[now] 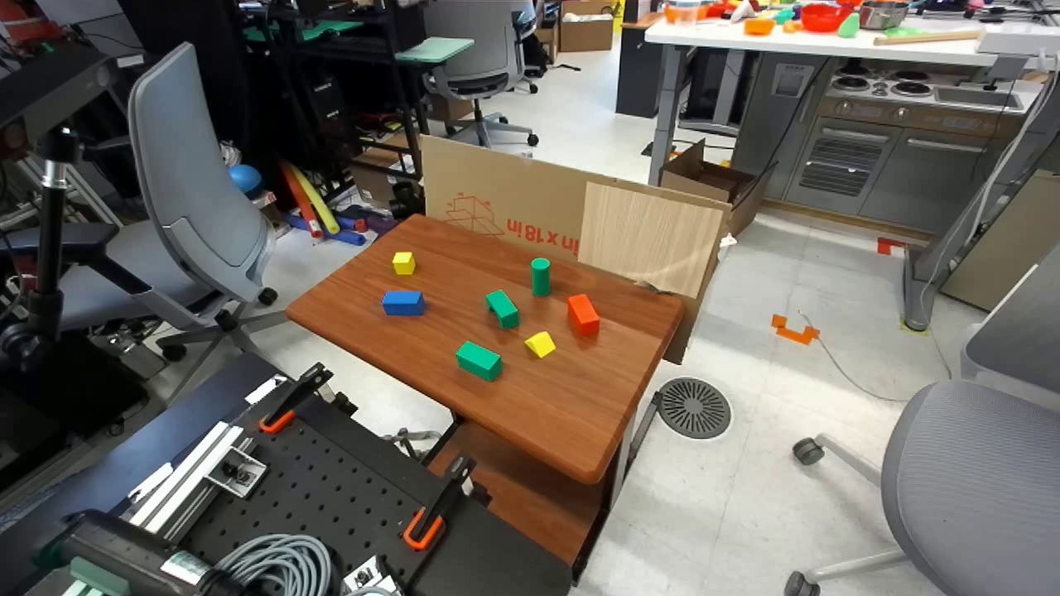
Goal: Move the green rectangular block to the left
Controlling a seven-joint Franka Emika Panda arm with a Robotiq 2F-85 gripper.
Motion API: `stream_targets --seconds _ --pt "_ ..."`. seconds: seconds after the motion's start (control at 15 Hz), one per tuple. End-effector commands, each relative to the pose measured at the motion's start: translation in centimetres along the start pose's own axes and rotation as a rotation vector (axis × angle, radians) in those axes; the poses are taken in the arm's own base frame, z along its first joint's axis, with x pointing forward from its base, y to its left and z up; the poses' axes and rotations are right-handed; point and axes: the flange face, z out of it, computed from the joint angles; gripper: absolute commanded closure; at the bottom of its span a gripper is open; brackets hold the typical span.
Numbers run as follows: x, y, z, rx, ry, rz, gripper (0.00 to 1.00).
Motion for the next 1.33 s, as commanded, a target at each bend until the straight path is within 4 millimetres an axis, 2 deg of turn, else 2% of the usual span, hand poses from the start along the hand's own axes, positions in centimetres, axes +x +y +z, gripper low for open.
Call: stream_targets --seconds 0.0,0.2,0.47,0.8,1.07,1.27 --pt "2.6 0.6 2.7 -0.002 0.011 -0.011 0.0" --pt "5.8 1.5 7.1 -0.021 0.026 -0.03 0.0" --pt "9.8 2.6 14.7 -0.076 -0.008 -0.107 0.0" --pt "13.1 2.7 22.7 -0.108 -0.085 -0.234 0.0" --pt "15.8 2.4 27.3 -0.167 -0.139 -0.346 0.0" --pt "17.4 1.5 30.0 -0.242 -0.163 -0.454 0.0"
